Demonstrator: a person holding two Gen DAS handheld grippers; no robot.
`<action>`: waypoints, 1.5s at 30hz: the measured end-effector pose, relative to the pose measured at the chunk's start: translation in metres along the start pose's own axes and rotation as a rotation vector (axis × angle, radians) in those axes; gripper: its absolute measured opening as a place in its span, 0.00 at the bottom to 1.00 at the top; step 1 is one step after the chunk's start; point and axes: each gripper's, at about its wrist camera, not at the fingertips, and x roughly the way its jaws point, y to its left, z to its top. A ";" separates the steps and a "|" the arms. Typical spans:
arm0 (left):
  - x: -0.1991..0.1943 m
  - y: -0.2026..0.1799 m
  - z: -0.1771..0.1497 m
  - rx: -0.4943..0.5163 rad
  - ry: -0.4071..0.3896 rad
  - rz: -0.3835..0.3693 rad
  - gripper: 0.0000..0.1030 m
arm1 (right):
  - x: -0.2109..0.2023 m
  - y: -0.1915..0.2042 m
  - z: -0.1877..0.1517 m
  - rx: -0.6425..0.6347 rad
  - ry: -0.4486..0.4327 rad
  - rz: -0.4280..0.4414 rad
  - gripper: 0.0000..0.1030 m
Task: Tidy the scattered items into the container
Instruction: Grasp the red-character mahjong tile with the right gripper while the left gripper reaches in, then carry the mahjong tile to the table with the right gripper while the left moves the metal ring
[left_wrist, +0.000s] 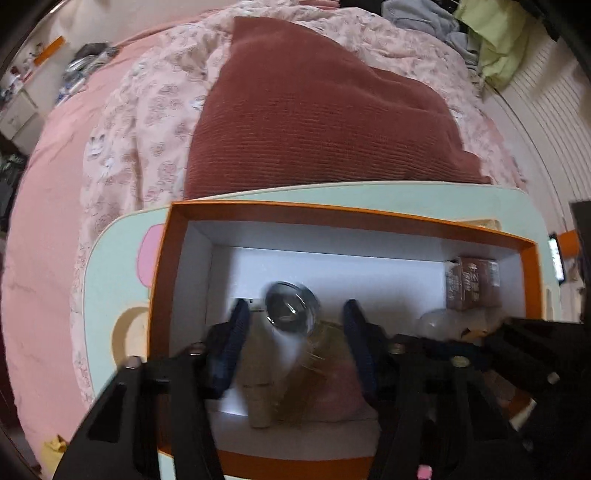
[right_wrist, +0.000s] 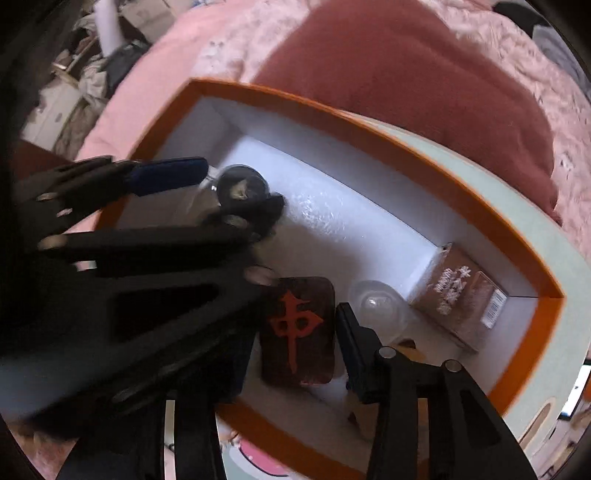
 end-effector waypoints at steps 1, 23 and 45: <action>0.004 0.002 0.000 -0.018 0.021 -0.046 0.31 | 0.000 0.000 0.000 0.003 -0.016 0.001 0.42; 0.007 -0.007 0.017 -0.033 -0.024 -0.025 0.42 | -0.059 -0.032 -0.029 0.087 -0.205 0.004 0.37; -0.047 -0.017 -0.004 0.043 -0.226 0.021 0.29 | -0.063 -0.027 -0.033 0.087 -0.220 -0.006 0.37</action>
